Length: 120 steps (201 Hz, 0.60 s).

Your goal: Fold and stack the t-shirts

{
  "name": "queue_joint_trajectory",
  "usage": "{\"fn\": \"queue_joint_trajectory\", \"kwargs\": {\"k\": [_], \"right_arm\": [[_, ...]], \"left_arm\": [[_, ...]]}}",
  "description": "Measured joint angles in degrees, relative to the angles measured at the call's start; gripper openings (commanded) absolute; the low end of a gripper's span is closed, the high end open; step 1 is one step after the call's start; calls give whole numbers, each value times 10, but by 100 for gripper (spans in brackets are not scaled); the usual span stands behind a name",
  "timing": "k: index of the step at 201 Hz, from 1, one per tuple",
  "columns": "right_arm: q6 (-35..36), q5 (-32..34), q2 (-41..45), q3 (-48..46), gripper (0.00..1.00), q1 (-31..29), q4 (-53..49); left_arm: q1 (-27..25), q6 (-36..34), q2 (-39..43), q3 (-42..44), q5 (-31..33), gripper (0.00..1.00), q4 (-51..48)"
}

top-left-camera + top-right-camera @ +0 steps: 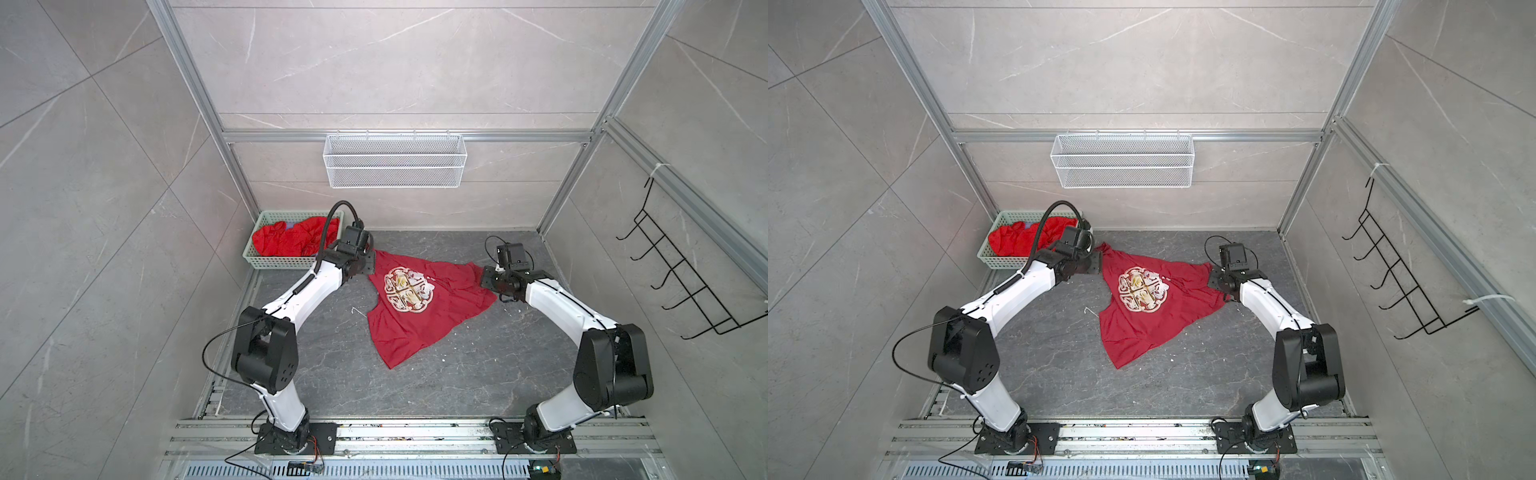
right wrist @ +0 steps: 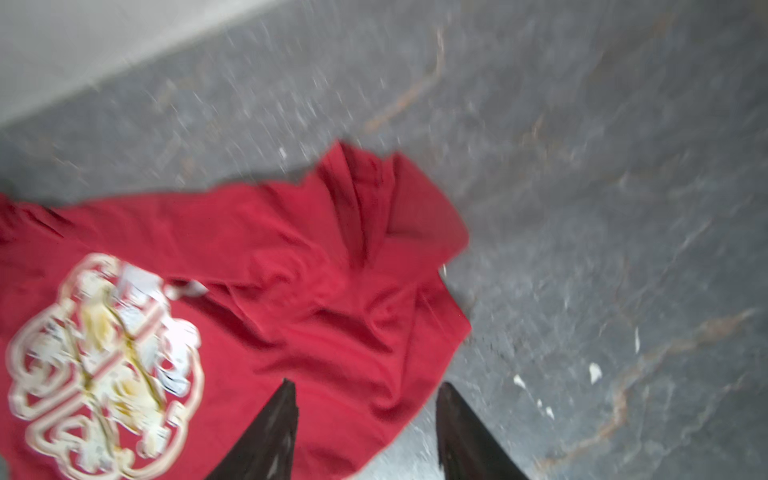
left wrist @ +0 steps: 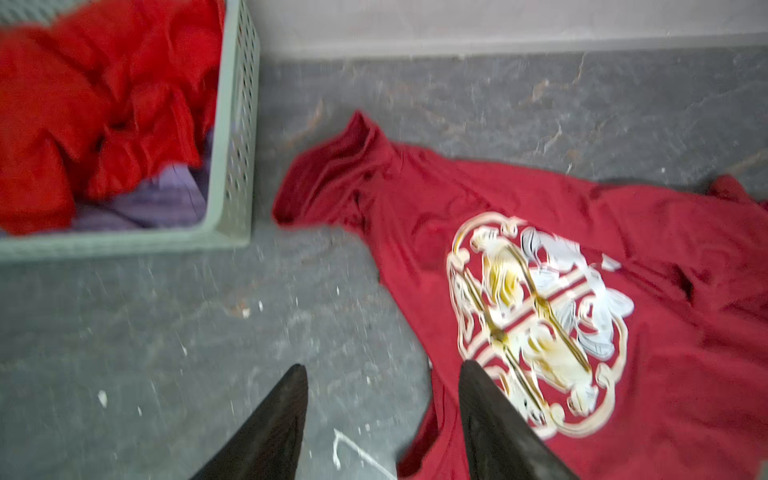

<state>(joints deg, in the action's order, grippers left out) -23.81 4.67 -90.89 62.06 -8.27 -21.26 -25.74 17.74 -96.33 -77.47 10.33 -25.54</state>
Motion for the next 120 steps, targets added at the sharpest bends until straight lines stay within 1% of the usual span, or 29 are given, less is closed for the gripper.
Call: {"fn": "queue_joint_trajectory", "kwargs": {"k": [12, 21, 56, 66, 72, 120], "right_arm": [[0, 0, -5, -13, 58, 3, 0], [-2, -3, -10, -23, 62, 7, 3], [-13, -24, -28, -46, 63, 29, 19], [-20, -33, -37, -49, 63, 37, 25], [-22, -40, -43, -51, 65, 41, 30], [-56, -76, -90, -56, 64, 48, 51]], "left_arm": [[-11, 28, 15, 43, -7, 60, -2], [-19, 50, 20, 74, -15, 60, -2], [-39, 123, 20, 162, -48, 59, 1], [-39, 138, 19, 172, -52, 59, 3], [-39, 146, 17, 176, -56, 59, 4], [-43, 195, -14, 179, -65, 59, 36]]}}
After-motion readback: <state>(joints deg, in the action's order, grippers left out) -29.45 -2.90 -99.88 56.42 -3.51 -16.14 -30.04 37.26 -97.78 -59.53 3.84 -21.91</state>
